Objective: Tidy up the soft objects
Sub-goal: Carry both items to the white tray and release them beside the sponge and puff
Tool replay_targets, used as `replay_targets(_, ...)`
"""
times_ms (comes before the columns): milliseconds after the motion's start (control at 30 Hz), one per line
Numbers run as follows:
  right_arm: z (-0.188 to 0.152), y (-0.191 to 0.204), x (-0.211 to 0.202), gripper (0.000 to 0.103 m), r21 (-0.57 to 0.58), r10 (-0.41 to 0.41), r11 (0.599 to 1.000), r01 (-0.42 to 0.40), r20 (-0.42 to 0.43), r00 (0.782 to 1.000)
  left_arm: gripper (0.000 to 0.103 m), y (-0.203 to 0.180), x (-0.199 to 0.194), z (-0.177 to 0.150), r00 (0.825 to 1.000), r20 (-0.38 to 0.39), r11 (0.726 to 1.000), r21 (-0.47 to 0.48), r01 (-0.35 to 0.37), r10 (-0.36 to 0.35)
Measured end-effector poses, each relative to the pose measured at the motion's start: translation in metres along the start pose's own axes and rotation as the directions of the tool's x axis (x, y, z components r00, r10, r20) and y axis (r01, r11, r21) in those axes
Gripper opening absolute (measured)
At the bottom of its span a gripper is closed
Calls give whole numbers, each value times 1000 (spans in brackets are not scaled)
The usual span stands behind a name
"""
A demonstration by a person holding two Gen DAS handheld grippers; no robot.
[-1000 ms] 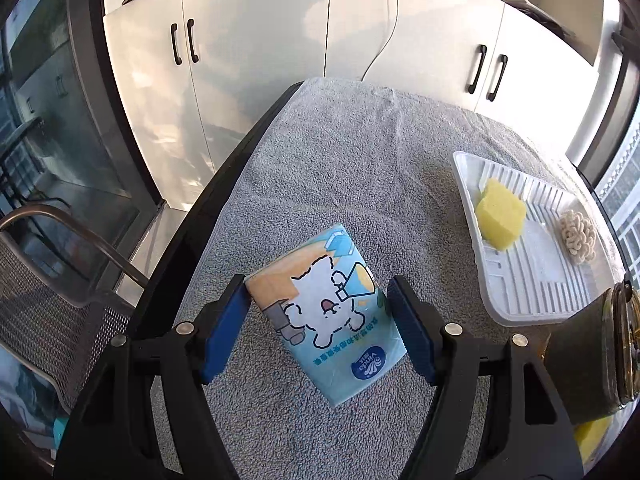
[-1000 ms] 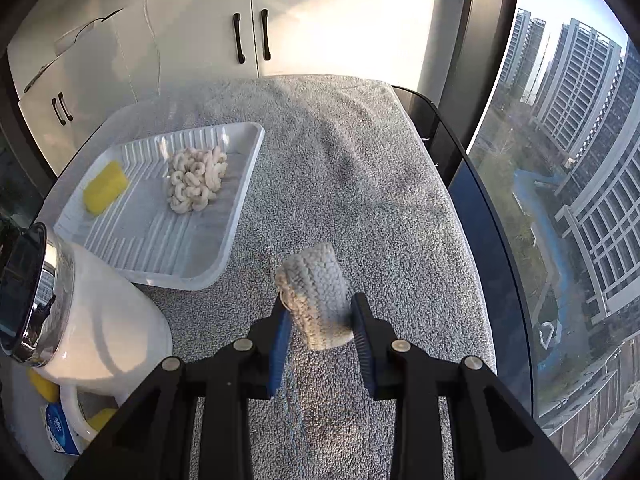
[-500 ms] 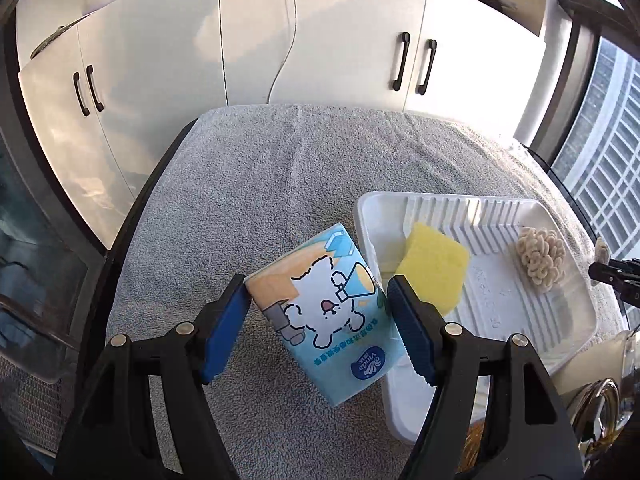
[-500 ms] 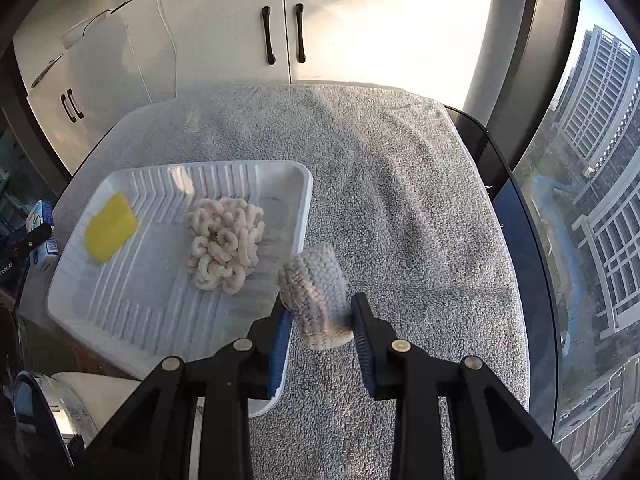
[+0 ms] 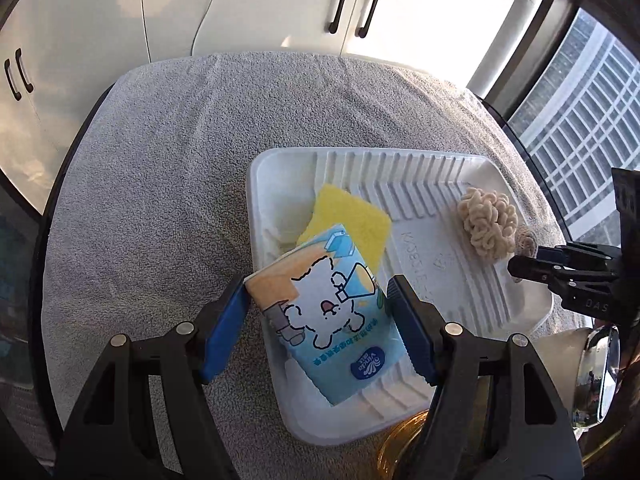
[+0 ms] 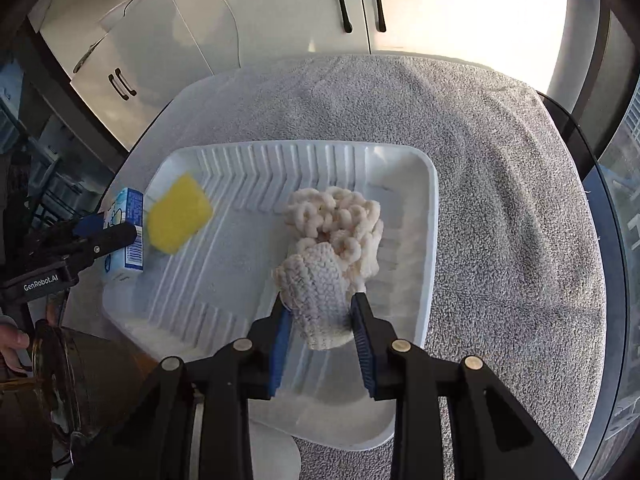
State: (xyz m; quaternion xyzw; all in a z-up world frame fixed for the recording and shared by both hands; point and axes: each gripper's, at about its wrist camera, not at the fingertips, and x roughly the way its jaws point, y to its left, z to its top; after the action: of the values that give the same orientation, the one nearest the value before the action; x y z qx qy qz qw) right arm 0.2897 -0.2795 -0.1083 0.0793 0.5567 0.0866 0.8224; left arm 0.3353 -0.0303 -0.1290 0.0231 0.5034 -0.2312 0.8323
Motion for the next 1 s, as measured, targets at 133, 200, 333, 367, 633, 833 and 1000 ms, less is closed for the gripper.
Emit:
replay_targets(133, 3, -3, 13, 33, 28, 25, 999, -23, -58, 998, 69, -7, 3, -1, 999, -23, 999, 32, -22, 22)
replay_targets(200, 4, -4, 19, 33, 33, 28, 999, -26, -79, 996, 69, -8, 3, -1, 999, -34, 999, 39, -26, 27)
replay_targets(333, 3, -1, 21, 33, 34, 34, 999, -31, -85, 996, 70, -7, 4, 1, 998, -61, 999, 31, -25, 27)
replay_targets(367, 3, -3, 20, 34, 37, 39, 999, -36, -90, 995, 70, -7, 3, 1, 998, -59, 1000, 21, -18, 19)
replay_targets(633, 4, 1, 10, 43, 47, 48, 998, -45, -78, 996, 72, -4, -4, 1, 999, -30, 999, -46, 18, -19)
replay_targets(833, 6, 0, -6, 44, 45, 10, 999, -9, -25, 1000, 72, -7, -12, 3, 999, 22, 998, -51, -26, 27)
replay_targets(1000, 4, -10, -19, 47, 65, -30, 997, 29, 18, 999, 72, -4, -20, 3, 994, 64, 995, -46, -90, 93)
